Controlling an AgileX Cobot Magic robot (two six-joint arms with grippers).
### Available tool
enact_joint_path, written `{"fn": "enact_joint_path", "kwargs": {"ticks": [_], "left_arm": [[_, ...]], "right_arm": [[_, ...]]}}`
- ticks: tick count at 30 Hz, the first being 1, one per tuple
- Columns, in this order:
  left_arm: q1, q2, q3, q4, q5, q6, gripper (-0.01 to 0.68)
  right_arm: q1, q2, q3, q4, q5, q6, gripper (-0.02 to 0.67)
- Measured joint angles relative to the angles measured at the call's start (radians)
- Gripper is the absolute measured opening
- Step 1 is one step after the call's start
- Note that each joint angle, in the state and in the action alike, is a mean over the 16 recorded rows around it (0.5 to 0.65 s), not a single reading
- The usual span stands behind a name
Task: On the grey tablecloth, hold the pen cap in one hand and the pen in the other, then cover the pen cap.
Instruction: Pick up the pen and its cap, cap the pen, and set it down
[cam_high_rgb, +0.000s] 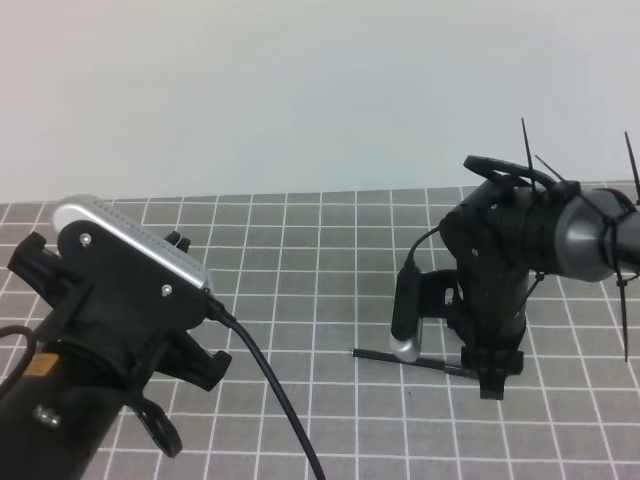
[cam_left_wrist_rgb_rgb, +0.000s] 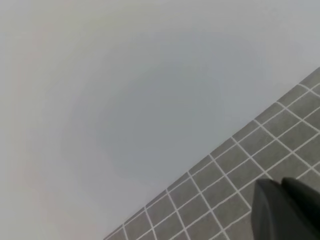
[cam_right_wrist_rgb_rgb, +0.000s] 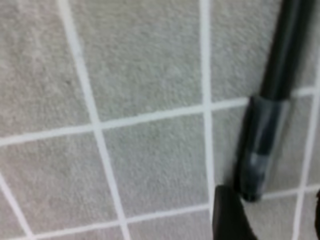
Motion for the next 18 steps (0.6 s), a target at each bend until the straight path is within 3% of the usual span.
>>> {"fn": "enact_joint_path", "kwargs": {"ticks": [5, 9, 18], "left_arm": [[0.039, -0.031, 0.000, -0.002, 0.021, 0.002, 0.000], [0.112, -0.073, 0.000, -0.022, 0.079, -0.005, 0.000], [0.417, -0.212, 0.000, -0.152, 0.294, -0.018, 0.000]], "right_arm": [[0.000, -0.049, 0.000, -0.029, 0.031, 0.024, 0.350], [0.000, -0.118, 0.000, -0.042, 0.060, 0.070, 0.339], [0.000, -0.339, 0.000, -0.053, 0.082, 0.296, 0.192]]}}
